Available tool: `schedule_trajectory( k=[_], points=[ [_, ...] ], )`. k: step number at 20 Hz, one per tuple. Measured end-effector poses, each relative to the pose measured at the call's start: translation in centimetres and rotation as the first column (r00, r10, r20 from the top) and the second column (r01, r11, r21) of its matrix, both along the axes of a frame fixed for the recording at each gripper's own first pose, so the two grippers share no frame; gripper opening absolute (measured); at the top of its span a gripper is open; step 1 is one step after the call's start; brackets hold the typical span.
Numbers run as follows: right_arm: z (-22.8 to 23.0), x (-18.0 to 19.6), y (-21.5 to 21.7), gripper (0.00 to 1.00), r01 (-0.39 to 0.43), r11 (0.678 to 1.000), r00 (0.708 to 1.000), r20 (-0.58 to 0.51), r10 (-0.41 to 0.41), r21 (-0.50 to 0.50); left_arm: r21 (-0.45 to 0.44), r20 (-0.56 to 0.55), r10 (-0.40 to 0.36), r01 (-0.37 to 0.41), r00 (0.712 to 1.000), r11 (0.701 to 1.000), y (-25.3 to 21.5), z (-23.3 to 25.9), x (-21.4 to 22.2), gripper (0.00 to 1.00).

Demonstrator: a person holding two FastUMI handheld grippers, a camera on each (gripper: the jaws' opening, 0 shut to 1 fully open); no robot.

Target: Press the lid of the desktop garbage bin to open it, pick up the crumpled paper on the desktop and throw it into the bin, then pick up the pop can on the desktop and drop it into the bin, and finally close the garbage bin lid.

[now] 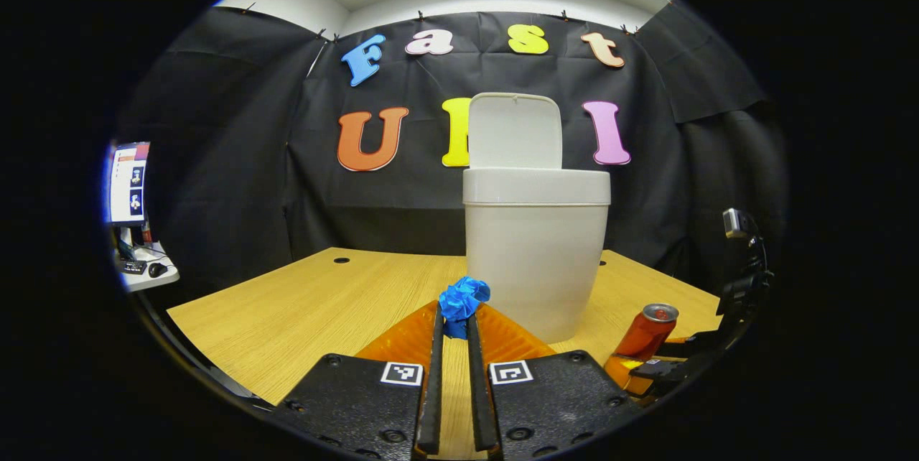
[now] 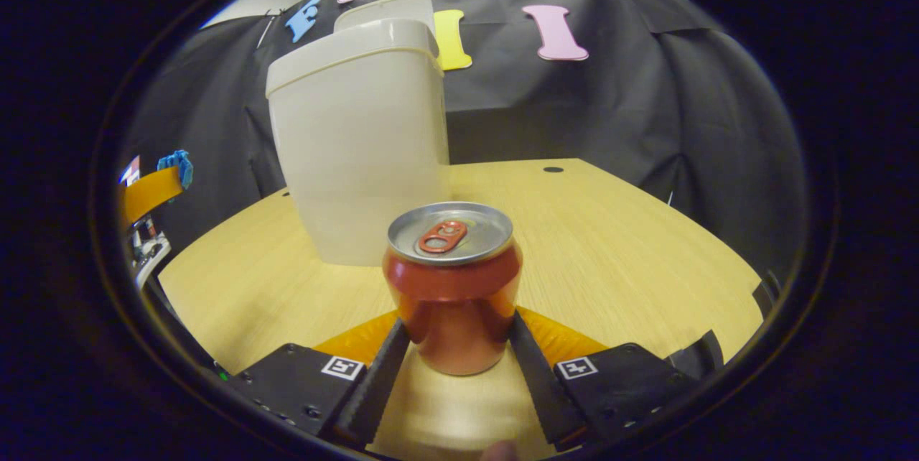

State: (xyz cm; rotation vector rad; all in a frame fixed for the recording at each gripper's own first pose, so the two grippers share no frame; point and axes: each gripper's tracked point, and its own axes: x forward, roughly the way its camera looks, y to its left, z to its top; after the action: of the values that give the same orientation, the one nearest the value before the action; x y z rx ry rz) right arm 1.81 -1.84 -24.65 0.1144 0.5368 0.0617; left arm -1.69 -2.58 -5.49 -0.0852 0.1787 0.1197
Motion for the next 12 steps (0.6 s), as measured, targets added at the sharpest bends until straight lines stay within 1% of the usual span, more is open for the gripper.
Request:
schedule_trajectory(
  k=[1,2,3,6,7,8,10,11,12],
  points=[
    [0.5,-0.1,-0.1,0.80,-0.004,1.000,1.000,0.011,0.004,0.005,0.015,0.012,0.003,-0.003,1.000,1.000,0.2,1.4,0.5,0.20],
    [1.1,-0.2,-0.1,0.80,-0.009,1.000,1.000,0.027,0.009,0.008,0.023,0.030,0.004,-0.005,1.000,1.000,0.4,2.9,1.3,0.20],
    [1.8,-0.2,-0.2,0.78,-0.016,1.000,0.999,0.041,0.015,0.008,0.021,0.056,-0.005,0.004,0.998,1.000,0.3,4.7,2.1,0.20],
    [3.7,-0.3,-0.7,0.78,-0.038,0.999,0.996,0.082,0.038,0.010,0.039,0.134,-0.031,0.026,0.991,0.999,-0.3,10.4,4.8,0.20],
    [4.2,-0.3,-0.9,0.78,-0.048,0.999,0.995,0.088,0.047,0.011,0.047,0.155,-0.053,0.046,0.987,0.998,-0.8,11.9,5.7,0.16],
    [4.5,-0.5,-1.2,0.78,-0.055,0.998,0.994,0.091,0.054,0.008,0.046,0.169,-0.071,0.064,0.983,0.997,-1.4,13.0,6.4,0.20],
    [5.5,-0.6,-2.0,0.78,-0.056,0.998,0.993,0.106,0.056,-0.003,0.034,0.182,-0.088,0.083,0.979,0.996,-2.0,14.3,8.2,0.20],
    [5.9,-0.6,-2.5,0.78,-0.052,0.999,0.992,0.115,0.052,-0.006,0.028,0.185,-0.080,0.076,0.979,0.997,-1.8,14.7,9.2,0.20],
    [6.1,-0.6,-3.0,0.78,-0.045,0.999,0.992,0.121,0.046,-0.009,0.021,0.197,-0.078,0.075,0.977,0.997,-1.7,15.1,10.3,0.17]
  ],
)
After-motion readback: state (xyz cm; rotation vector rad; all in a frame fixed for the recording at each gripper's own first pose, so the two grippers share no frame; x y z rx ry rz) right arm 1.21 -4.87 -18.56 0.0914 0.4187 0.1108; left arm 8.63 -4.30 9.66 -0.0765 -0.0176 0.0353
